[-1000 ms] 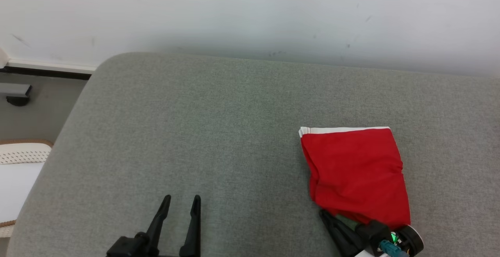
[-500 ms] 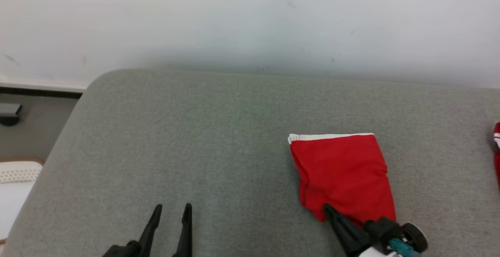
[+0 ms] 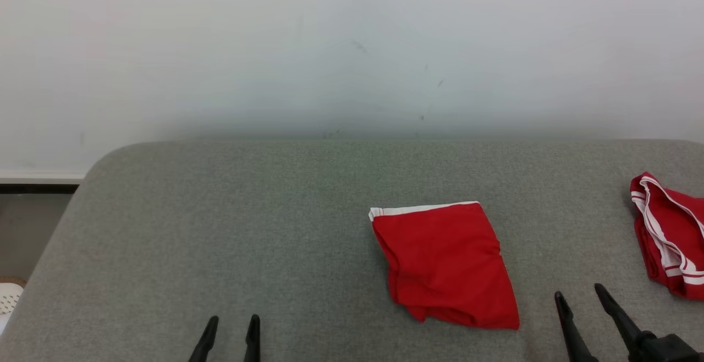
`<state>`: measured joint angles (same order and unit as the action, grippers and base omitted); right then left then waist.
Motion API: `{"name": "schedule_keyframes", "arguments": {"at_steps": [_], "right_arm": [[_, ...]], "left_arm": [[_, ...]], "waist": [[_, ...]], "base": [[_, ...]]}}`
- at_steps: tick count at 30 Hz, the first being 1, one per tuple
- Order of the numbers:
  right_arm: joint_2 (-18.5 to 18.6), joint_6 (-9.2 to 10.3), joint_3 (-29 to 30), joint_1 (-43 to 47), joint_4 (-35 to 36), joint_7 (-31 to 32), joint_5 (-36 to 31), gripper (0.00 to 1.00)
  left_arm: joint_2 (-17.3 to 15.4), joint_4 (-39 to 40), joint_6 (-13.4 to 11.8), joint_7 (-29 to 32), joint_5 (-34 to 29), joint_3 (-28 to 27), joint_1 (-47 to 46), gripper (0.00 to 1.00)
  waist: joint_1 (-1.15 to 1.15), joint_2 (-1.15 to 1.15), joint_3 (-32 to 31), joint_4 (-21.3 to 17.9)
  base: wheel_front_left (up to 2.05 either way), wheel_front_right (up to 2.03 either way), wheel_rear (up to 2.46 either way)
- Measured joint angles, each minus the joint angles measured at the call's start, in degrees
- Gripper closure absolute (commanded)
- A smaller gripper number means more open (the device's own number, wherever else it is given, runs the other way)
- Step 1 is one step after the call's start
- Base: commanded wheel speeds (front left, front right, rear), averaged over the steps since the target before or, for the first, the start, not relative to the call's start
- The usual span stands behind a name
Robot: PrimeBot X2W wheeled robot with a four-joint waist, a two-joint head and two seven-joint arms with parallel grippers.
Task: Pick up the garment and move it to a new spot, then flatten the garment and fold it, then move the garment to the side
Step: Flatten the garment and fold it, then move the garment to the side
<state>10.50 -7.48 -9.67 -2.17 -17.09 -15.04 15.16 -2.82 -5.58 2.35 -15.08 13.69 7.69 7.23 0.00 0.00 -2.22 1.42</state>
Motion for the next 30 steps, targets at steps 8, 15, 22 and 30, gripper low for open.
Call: {"name": "schedule_keyframes", "arguments": {"at_steps": [8, 15, 22, 30], "right_arm": [[-0.62, 0.00, 7.84, 5.82, 3.61, 0.00, -0.46, 0.00], [-1.30, 0.00, 8.81, 8.19, 2.99, 0.00, 1.15, 0.00], [-1.65, 0.00, 8.38, 8.18, 2.11, 0.00, 2.40, 0.00], [0.57, 0.00, 1.49, 4.72, -0.79, 4.38, 18.07, 0.00]], "left_arm": [[0.02, -1.10, 0.74, 0.00, 0.00, 0.36, 1.27, 0.00], [0.01, -1.53, 0.82, 0.00, 0.00, 0.04, 2.18, 0.00], [0.01, -1.48, 0.90, 0.00, 0.00, -0.23, 2.21, 0.00], [0.01, -1.36, 0.92, 0.00, 0.00, 0.16, 2.04, 0.00]], "waist": [[0.00, 0.00, -1.00, -0.53], [0.00, 0.00, -1.43, -0.20], [0.00, 0.00, -1.21, 0.36], [0.00, 0.00, 0.22, 0.83]], "base": [[0.00, 0.00, 0.00], [0.00, 0.00, 0.00], [0.00, 0.00, 0.00], [0.00, 0.00, 0.00]]}}
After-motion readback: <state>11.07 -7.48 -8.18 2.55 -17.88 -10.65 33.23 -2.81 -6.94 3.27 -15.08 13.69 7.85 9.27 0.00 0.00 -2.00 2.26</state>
